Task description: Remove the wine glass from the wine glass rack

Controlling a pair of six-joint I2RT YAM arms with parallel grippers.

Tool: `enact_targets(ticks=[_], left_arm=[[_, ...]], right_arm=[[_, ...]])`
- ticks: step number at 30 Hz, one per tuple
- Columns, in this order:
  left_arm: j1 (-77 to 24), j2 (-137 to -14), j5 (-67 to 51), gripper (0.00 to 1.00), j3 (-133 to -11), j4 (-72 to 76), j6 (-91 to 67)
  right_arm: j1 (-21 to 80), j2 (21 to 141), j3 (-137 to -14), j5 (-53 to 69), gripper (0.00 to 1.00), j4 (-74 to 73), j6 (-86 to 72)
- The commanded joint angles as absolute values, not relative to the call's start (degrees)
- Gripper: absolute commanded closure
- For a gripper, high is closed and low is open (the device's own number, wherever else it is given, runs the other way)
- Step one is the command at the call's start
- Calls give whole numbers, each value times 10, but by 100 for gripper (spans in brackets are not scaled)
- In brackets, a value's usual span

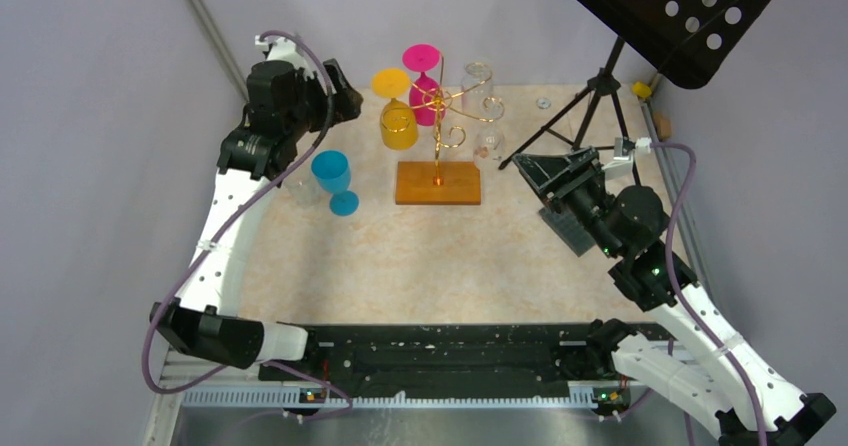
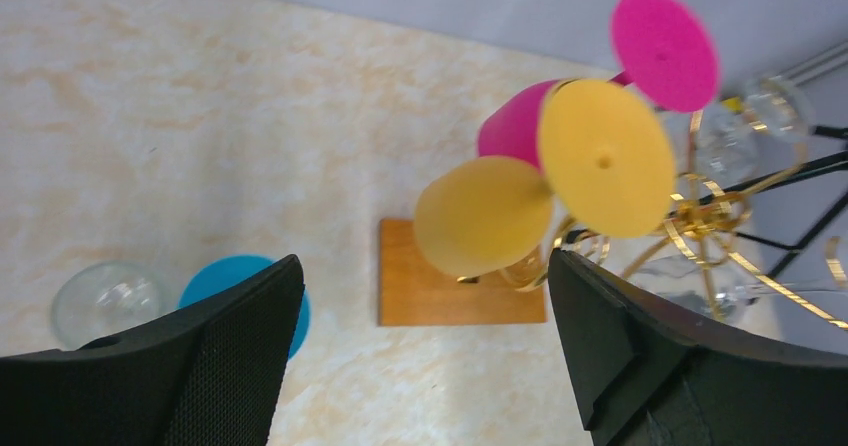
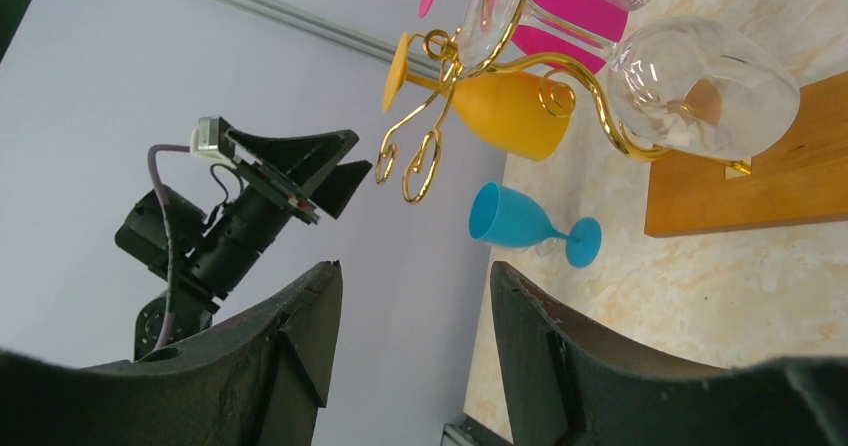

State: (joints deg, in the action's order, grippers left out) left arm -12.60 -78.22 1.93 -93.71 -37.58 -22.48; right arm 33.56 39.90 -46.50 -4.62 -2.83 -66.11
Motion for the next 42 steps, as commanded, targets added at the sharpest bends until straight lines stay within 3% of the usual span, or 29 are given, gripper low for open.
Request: enact_targets(ticks=[1,10,15,22,27,42], left_arm=[[-114,-739,-65,4,-878,-172,-305],[-87,-768,-172,1,-836,-56,-424],[-84,-784,-208,6,-811,-14,-477],[-84,-815,-248,32,-817,-24,-507],[-84,-829,-245,37,-850,-78,-475],[-72,-848,-321,71,-844,-39,-540]], right_arm=[[332,389,-458,-37,43,-11,-669],[332,378,-439,-33,43,18,-687],[332,375,-436,-33,43,17,-690],[332,375,-436,-36,43,18,-691],[332,373,-438,-39,43,17,-691],[332,380,-439,-38,43,22,-693]])
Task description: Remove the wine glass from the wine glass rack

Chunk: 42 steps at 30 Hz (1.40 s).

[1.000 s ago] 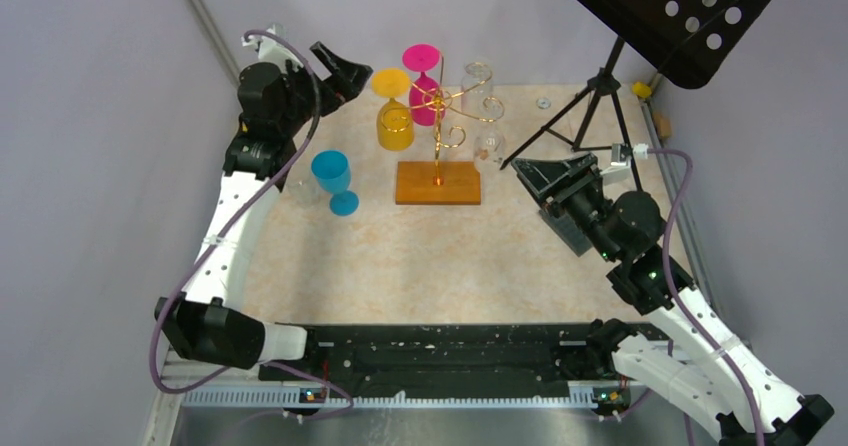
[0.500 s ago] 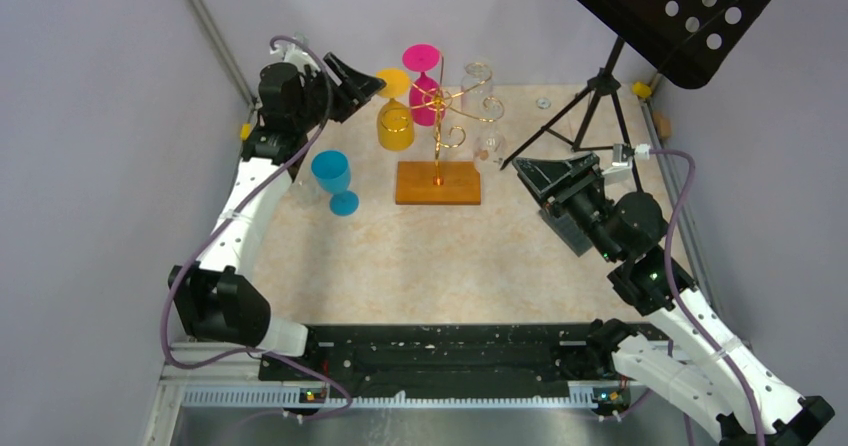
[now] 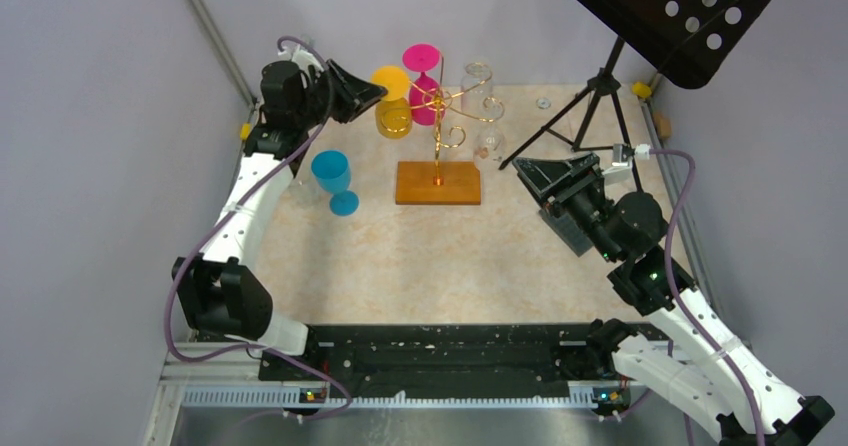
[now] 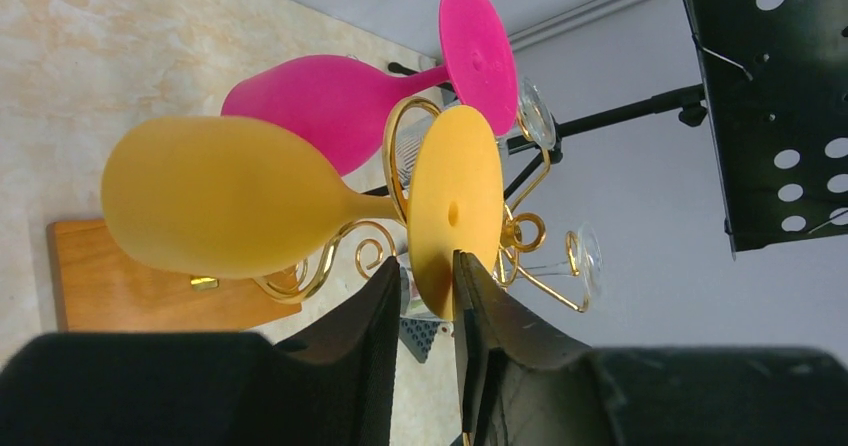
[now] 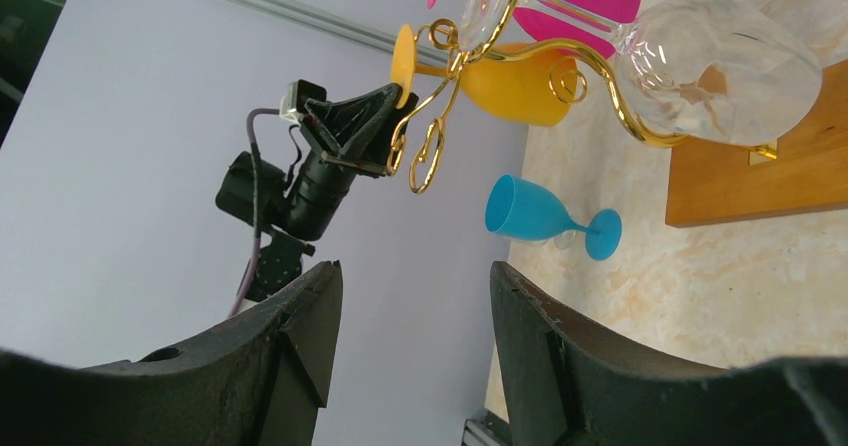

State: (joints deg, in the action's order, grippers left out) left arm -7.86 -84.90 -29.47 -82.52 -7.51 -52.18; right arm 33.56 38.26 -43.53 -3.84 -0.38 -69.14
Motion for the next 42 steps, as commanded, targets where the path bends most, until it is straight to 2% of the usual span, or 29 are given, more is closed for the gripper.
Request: enact_targets(ticks=[1,3,9,14,23,37,42], left_arm=[[-71,-847,-324,74,-843,-36,-543],[-67,-846,-331,80,-844,-33,-542],[-55,-846,-339,86,-842,-28,-554],[-53,-850,-363,100,-837,-5,-581],[-53,-844,-382,100,-835,57,-619],[-53,-836,-295,100,-843,19,-573],[-53,-870,-356,100,-863,76,-596]], right_arm=[[332,381,-439,-39,43,22,-693],[332,381,-439,-39,43,22,-693],[332,381,-438,-40,43,21,-692],[332,381,-437,-40,43,23,-692],[332,381,-437,-40,43,21,-692],[332,378,-435,-41,43,18,-694],[332,378,-435,-42,43,18,-695]])
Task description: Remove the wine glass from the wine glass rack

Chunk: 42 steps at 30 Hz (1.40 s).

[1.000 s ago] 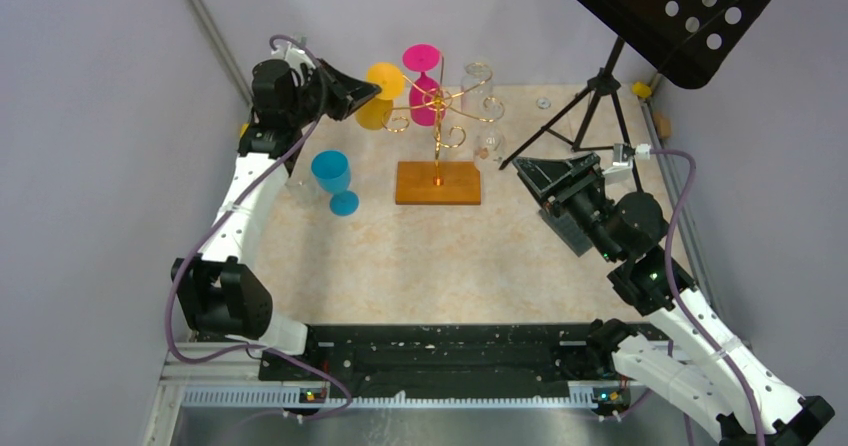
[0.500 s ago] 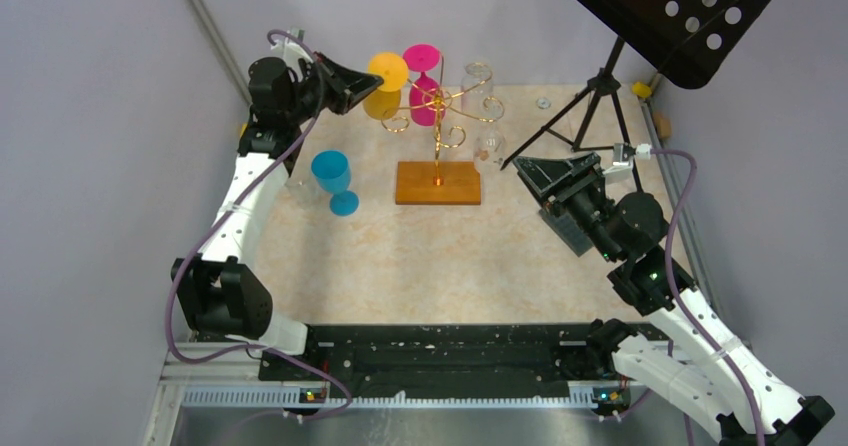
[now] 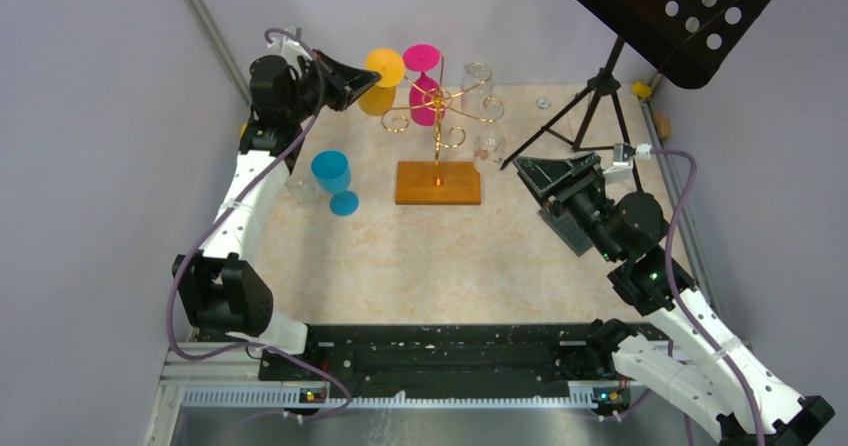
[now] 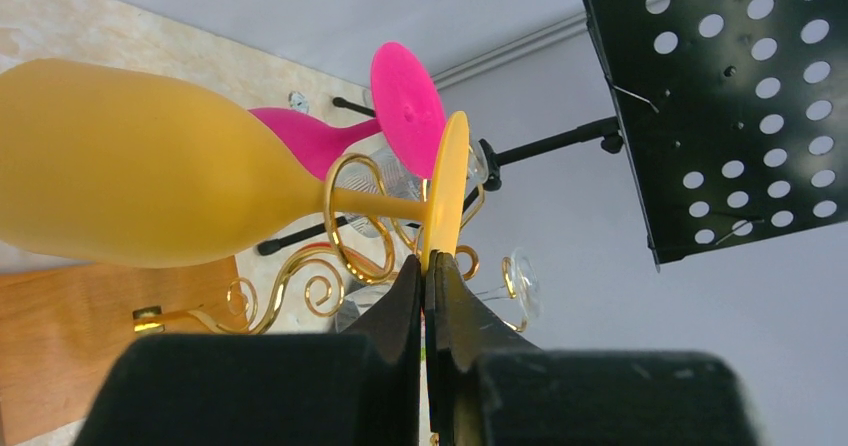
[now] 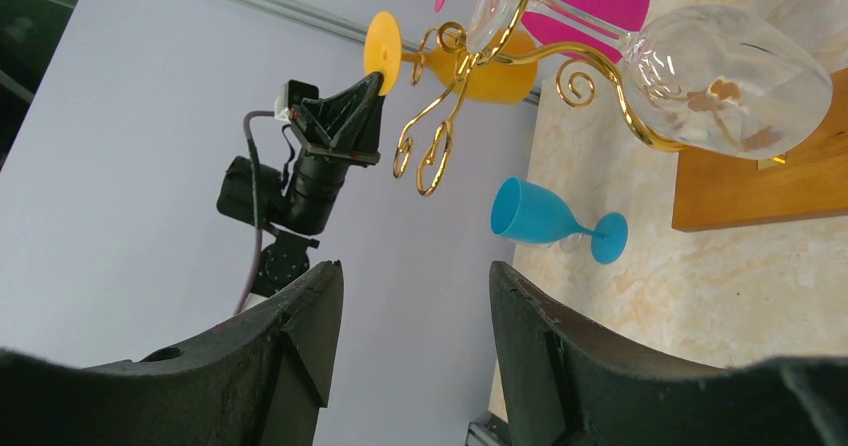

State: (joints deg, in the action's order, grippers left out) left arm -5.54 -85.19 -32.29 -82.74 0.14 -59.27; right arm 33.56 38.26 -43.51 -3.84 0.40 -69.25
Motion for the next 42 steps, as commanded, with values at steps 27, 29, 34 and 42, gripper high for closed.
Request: enact_targets(ticks=[27,29,34,42], left_arm=[[-61,-845,-474,100,-892,-48,-482],[-59,-837,-481,100,-895,-71,-458],[-51,-814,-478,100,-891,-127,-404],[-31,-804,-487,100,-880,-135,-408]], right_arm=[[332,383,-443,-44,38,17,-689],[332,382,-443,-41,35,17,-688],[332,376,-440,-46,31,15,-688],[332,373,-438,-44,30,14,-691]])
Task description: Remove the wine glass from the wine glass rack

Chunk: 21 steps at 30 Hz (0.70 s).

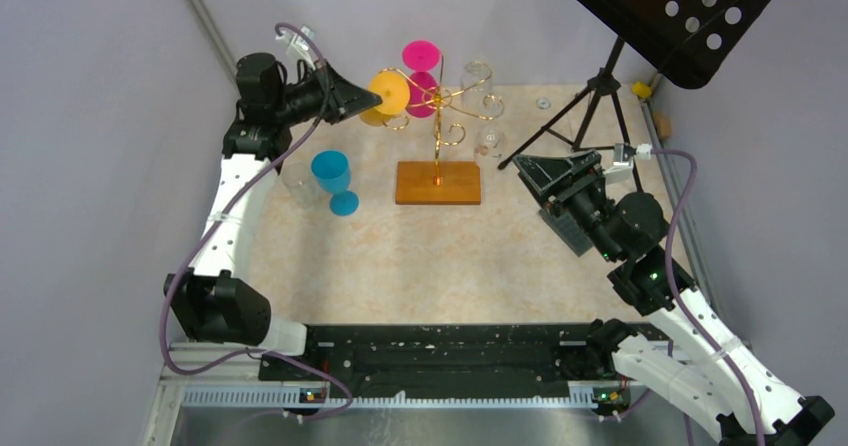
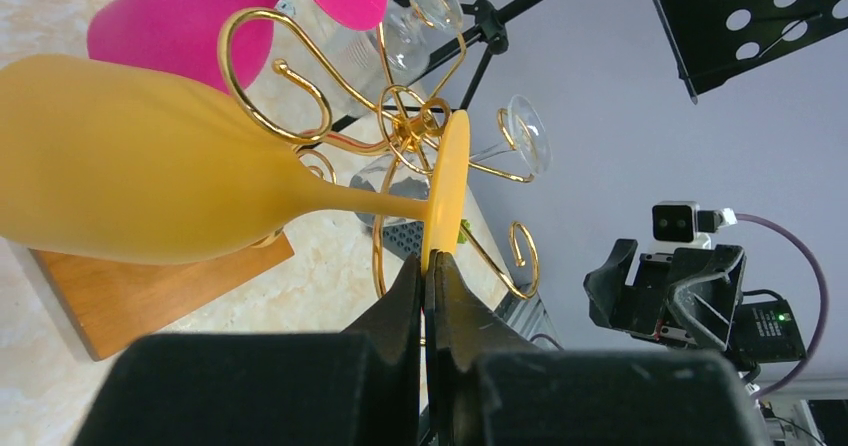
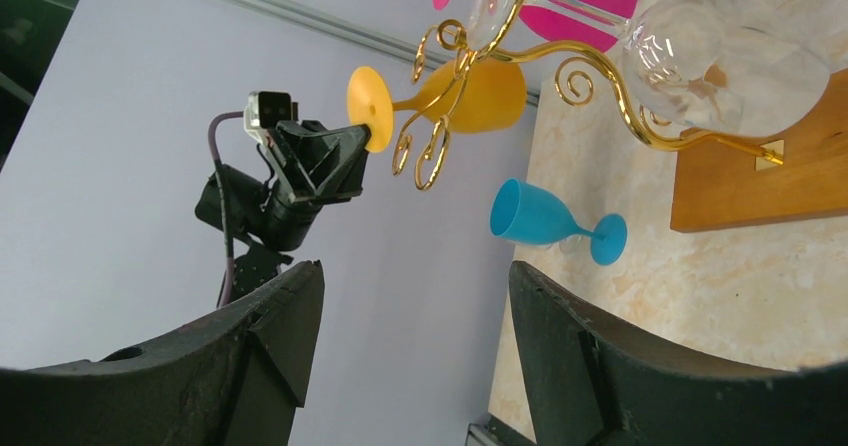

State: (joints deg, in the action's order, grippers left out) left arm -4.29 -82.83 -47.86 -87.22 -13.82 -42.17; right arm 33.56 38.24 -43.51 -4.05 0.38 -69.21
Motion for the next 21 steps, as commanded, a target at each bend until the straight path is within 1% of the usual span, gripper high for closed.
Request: enact_targets(ticks=[1,7,11,15,21], left_arm=[[-26,-800,-479,100,-878,-138,-407],[-4,-765,-433,100,-871,-177,-385],[12,-738,-403,100,-867,-214,-360],[11,-700,-394,100,-852,-235,-354],[11,-636,-399,100,-822,-271,-354]], right_arm=[[332,372,-438,-45,30,13,-692],[332,369,-436,-45,30,15,-690],[332,367,-423,-36,24,39,-688],[332,368,-418,-22,21,55,-675],[332,374,-418,21,20,81,-655]])
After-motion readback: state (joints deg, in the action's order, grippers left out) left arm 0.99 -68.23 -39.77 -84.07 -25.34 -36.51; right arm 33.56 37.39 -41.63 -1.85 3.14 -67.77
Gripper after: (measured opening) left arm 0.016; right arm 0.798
